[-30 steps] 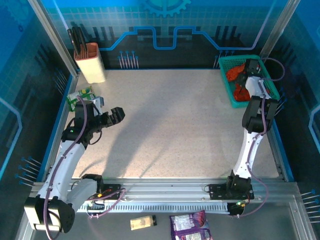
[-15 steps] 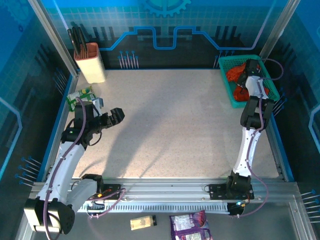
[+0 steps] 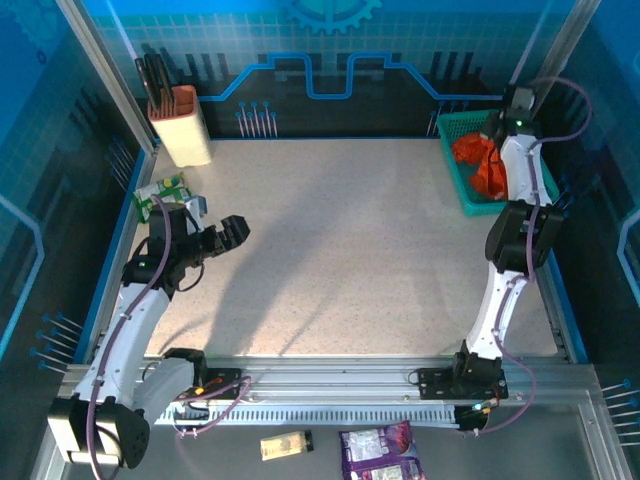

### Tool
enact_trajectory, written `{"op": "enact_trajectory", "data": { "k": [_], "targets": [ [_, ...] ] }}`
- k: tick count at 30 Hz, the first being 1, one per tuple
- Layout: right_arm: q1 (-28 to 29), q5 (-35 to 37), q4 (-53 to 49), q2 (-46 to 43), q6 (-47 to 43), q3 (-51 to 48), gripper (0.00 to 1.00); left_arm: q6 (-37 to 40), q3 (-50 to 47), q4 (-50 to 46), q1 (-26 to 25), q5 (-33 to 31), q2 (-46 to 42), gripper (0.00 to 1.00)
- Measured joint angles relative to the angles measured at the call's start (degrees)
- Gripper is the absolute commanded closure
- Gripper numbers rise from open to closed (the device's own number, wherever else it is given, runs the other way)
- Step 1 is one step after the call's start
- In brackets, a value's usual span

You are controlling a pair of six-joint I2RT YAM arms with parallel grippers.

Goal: Fold the inside-out t-shirt

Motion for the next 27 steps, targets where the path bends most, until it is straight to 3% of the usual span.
{"op": "enact_trajectory", "data": {
  "k": [6,14,20,24,27],
  "targets": [
    [9.14,-0.07,0.28,-13.81,-2.73,3.26,1.00,0.00,0.02,0.20,0.00,0.72,0.00,0.01],
    [32.79,-1.79,-2.19,-19.47,-8.76,17.14,1.00,-0.20,0.74,0.66,0.00,1.42,0.00,0.01],
    [48.57,-2.89,-1.18,-21.51,-12.55,19.93,1.00,-0.20,1.81,2.29,-0.02,1.36,0.00,0.01],
    [50.71,-3.65,-0.42,-22.38,-12.28,18.51,1.00,-0.17,1.97,3.06,-0.02,0.72,0.00,0.01],
    [49.72,-2.91,0.70,-25.51,-11.45,9.97,1.00,-0.11,1.97,3.06,-0.04,0.02,0.00,0.01]
  ]
}}
